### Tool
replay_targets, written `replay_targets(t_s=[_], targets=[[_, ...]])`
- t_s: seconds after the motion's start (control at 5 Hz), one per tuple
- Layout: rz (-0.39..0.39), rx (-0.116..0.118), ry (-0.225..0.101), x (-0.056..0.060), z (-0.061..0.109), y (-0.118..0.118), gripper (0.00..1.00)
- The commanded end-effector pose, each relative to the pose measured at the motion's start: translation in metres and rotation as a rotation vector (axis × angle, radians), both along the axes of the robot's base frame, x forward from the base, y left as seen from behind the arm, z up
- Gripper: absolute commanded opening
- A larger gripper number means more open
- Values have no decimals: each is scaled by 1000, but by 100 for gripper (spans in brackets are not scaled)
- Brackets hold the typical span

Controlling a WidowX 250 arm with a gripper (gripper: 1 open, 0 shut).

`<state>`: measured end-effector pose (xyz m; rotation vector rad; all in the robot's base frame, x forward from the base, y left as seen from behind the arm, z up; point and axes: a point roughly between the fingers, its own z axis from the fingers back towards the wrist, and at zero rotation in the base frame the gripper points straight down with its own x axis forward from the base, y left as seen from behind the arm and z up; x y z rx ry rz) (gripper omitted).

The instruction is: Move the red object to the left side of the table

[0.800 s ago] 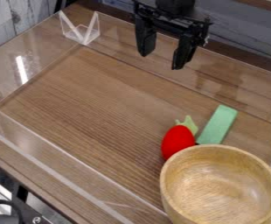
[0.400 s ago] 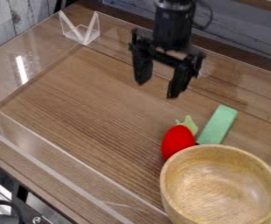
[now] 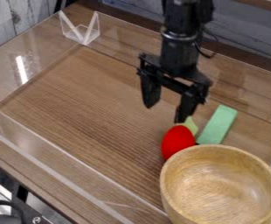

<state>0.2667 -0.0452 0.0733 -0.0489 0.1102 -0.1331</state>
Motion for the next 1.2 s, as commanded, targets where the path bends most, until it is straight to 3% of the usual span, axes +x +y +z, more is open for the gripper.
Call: replay_targets(t_s=[0.0, 0.6, 1.0], targets=[[-27, -17, -67, 1, 6, -11, 100], [-123, -43, -109, 3, -19, -21, 100], [-135, -42, -135, 6, -29, -21, 100]])
